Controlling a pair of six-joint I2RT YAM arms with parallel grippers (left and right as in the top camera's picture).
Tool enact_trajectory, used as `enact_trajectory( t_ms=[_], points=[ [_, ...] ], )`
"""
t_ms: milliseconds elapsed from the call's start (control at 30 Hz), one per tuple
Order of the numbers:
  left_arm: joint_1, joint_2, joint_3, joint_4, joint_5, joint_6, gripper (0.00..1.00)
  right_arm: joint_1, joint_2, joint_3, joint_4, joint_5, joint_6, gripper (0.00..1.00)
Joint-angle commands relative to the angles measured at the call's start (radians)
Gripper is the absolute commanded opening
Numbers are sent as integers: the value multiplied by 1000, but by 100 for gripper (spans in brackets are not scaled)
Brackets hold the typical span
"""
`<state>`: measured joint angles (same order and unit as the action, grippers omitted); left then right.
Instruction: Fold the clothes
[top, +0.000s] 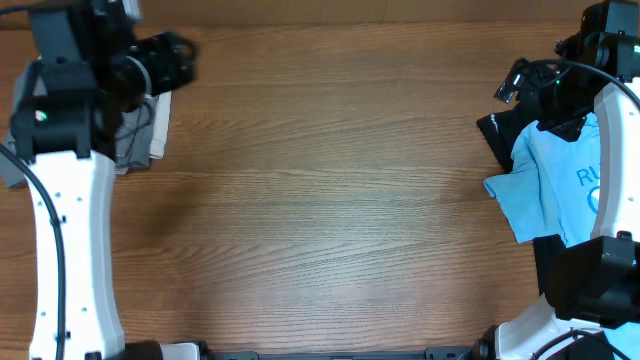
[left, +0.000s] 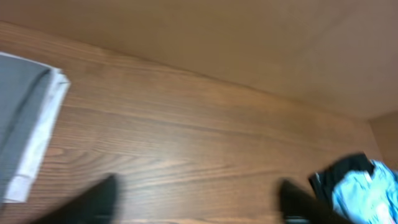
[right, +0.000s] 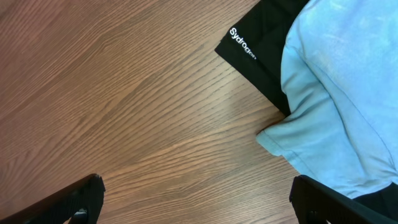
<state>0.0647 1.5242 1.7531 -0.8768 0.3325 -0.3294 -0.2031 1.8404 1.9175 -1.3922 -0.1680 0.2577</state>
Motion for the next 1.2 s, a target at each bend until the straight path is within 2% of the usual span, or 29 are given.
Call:
enact_trajectory(
  t_ms=[0,1033,1167],
  points=[
    [-45,42,-8,-21,-53,11,100,-1,1,8,2,3,-3,100],
    [-73,55,-10,-21,-52,11,100,-1,2,8,3,3,-3,100],
    [-74,55,-10,-21,-52,11,100,2,-44,8,2,3,-3,100]
  ],
)
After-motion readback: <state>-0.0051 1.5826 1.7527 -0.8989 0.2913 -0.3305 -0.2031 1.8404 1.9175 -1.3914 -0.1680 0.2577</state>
